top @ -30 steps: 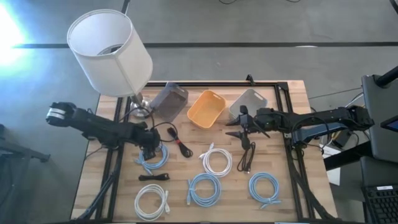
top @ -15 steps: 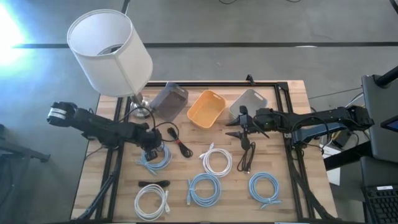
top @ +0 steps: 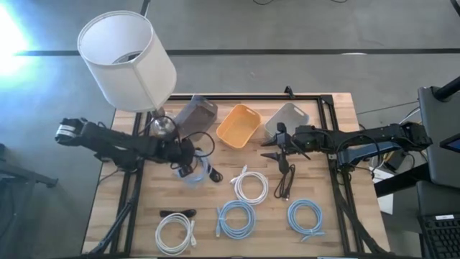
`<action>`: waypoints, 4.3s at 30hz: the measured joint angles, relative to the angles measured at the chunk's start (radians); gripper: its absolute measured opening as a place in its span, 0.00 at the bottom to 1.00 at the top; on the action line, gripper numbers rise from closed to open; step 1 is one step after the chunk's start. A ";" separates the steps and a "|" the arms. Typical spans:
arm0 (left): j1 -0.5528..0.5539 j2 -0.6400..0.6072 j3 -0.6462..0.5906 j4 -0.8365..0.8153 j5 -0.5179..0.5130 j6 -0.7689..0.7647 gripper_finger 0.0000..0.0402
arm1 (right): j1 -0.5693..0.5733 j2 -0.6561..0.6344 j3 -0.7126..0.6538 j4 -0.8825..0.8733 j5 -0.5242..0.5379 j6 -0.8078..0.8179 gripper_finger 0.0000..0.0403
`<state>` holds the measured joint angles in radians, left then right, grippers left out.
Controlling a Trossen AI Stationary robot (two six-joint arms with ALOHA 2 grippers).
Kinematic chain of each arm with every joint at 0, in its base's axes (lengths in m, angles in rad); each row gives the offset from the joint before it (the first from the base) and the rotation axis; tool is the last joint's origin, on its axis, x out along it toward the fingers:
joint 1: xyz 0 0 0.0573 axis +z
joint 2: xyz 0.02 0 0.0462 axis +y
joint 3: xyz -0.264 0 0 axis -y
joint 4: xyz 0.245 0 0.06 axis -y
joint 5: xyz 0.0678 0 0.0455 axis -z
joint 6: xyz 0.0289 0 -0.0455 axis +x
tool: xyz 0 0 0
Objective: Pick & Place USB Port
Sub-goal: Put the left blue HDMI cable into the black bin
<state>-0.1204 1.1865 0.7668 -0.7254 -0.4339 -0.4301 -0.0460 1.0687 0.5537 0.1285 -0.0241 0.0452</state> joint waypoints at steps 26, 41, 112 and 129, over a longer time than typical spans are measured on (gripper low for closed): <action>-0.060 0.298 0.091 0.456 -0.806 -0.017 0.11 | 0.000 0.000 0.000 -0.022 -0.001 0.000 0.44; -0.062 0.380 0.091 0.517 -1.138 -0.085 0.11 | 0.000 0.000 0.000 -0.028 -0.001 0.005 0.44; 0.219 0.419 0.095 0.244 -1.109 -0.383 0.11 | 0.000 0.000 0.000 -0.027 0.000 0.004 0.44; 0.284 0.418 0.095 0.140 -1.093 -0.515 0.11 | 0.000 0.000 0.000 -0.027 0.000 -0.004 0.44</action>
<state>0.1636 1.6047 0.8616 -0.5852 -1.5269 -0.9447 -0.0461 1.0685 0.5533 0.1015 -0.0244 0.0413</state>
